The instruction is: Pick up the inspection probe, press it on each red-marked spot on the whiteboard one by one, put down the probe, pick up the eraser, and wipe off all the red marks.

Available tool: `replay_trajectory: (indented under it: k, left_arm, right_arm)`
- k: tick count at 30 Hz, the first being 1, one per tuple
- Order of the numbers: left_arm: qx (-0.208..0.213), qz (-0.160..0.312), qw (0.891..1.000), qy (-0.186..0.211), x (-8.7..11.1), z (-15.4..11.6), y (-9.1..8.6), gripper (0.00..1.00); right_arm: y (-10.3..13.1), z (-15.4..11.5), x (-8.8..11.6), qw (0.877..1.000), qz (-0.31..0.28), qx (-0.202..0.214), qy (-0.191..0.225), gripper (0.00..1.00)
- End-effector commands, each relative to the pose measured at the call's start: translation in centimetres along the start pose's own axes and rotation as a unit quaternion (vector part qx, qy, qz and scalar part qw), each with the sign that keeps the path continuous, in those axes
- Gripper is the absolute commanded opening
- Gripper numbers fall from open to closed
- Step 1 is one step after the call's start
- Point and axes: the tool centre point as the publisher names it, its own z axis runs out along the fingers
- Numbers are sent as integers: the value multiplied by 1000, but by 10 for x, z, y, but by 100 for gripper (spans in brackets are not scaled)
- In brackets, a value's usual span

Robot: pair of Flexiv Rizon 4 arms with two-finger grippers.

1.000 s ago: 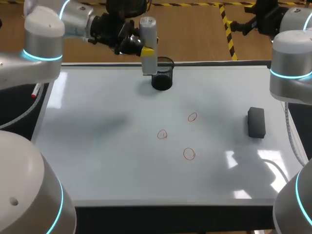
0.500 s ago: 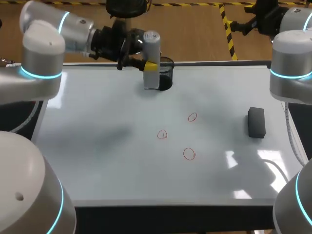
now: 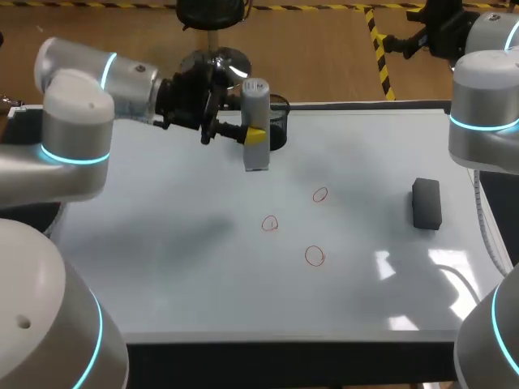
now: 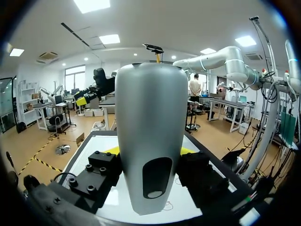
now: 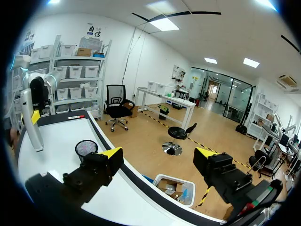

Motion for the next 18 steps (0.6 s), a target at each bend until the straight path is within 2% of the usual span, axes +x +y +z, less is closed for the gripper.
replay_trajectory:
  k: [1, 18]
  left_arm:
    - [6, -4, 1000, 9, 0, 6, 12, 0]
    - [18, -5, 999, 48, 17, 28, 40, 0]
  right_arm:
    - [0, 0, 0, 1000, 0, 0, 0, 100]
    - [0, 0, 0, 1000, 0, 0, 0, 100]
